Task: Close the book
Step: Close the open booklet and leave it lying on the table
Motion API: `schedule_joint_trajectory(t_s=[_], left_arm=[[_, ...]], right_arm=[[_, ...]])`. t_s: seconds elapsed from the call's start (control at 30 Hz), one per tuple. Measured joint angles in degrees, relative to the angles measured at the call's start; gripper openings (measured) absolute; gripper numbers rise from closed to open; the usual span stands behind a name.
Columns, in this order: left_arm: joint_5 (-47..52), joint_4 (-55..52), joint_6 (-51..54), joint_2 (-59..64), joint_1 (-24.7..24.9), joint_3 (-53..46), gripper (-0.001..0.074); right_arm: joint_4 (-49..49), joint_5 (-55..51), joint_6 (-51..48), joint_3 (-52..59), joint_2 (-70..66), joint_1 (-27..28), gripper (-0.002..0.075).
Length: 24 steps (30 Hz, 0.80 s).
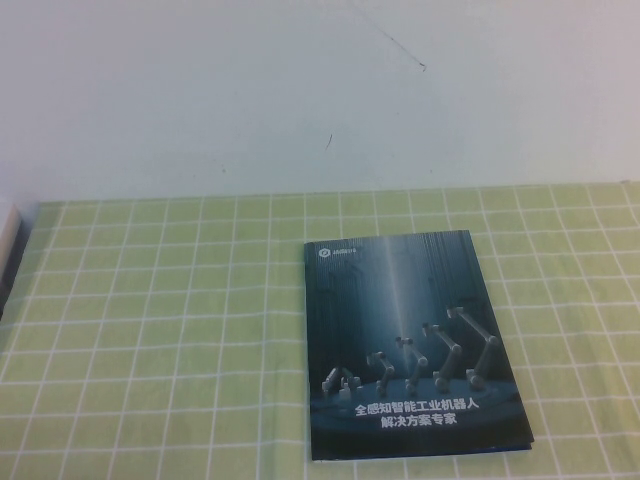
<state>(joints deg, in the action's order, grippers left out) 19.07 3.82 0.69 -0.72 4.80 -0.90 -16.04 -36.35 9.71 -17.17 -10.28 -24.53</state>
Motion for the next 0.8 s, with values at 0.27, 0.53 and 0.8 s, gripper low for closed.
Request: schedule_joint_trajectory(t_s=[0.27, 0.53, 0.8], left_arm=[[0.0, -0.1, 0.0, 0.0, 0.0, 0.0, -0.0003], [0.0, -0.4, 0.0, 0.0, 0.0, 0.0, -0.0003], [0.0, -0.5, -0.1, 0.0, 0.0, 0.0, -0.0003]], right_arm=[[-8.4, 3.5, 0.3, 4.5, 1.9, 1.1, -0.0003], [-28.4, 13.3, 28.6, 14.5, 6.4, 15.8, -0.0003], [-9.3, 17.6, 6.3, 18.7, 8.2, 28.0, -0.0003]])
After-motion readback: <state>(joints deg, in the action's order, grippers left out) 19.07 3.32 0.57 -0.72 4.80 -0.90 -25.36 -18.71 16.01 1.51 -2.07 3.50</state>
